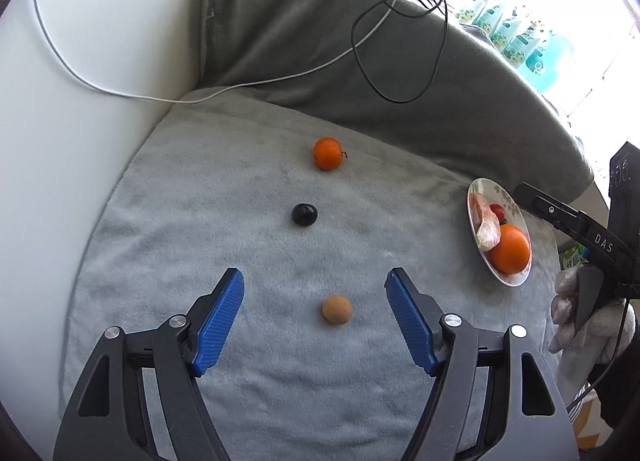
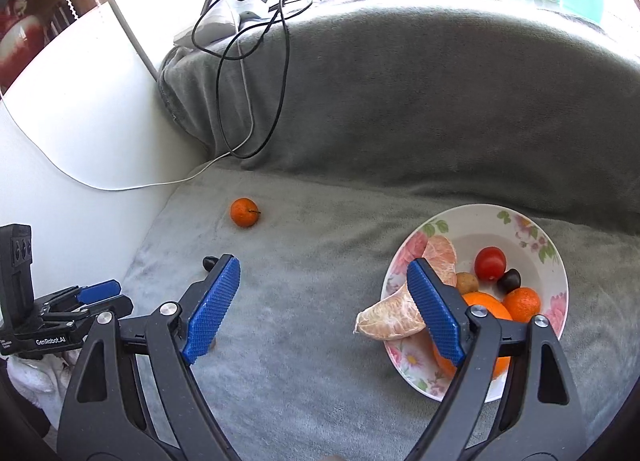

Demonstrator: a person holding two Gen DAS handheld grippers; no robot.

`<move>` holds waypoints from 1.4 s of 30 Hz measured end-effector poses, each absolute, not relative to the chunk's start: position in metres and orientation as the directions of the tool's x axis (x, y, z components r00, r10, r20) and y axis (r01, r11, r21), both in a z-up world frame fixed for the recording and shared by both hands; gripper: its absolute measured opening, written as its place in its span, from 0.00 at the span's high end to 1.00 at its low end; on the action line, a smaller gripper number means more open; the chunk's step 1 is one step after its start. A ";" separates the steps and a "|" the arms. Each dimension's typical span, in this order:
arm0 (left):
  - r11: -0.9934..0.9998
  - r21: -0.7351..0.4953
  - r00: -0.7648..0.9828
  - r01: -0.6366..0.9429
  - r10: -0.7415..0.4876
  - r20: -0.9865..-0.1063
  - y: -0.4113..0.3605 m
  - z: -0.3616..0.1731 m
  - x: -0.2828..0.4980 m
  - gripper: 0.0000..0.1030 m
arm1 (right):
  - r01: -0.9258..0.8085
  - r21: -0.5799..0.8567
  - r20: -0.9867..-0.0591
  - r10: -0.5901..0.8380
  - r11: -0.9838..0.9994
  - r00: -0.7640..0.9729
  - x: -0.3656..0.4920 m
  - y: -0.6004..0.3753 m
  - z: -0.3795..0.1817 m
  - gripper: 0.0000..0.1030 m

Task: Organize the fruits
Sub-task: 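Withdraw both grippers from the plate toward the remaining mandarin, plum and brown fruit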

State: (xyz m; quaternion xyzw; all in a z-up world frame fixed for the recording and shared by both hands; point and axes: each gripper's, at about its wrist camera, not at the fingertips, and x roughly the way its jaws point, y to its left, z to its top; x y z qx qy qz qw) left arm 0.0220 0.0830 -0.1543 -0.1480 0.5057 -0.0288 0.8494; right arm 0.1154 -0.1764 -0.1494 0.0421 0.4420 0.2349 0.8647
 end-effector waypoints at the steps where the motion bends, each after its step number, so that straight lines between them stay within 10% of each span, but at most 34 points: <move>1: 0.953 -0.284 0.484 -0.109 -0.199 -0.852 0.084 -0.156 0.019 0.29 | -0.379 0.279 -0.745 0.448 0.882 0.495 0.115 -0.172 -0.150 0.14; 25: 0.911 -0.397 0.448 -0.109 -0.312 -0.838 0.090 -0.195 -0.006 0.42 | -0.604 0.217 -0.810 0.487 0.767 0.327 0.130 -0.060 -0.175 0.07; 42: 0.908 -0.417 0.404 -0.044 -0.365 -0.839 0.068 -0.218 0.018 0.65 | -0.704 0.230 -0.859 0.480 0.672 0.177 0.144 0.002 -0.217 0.49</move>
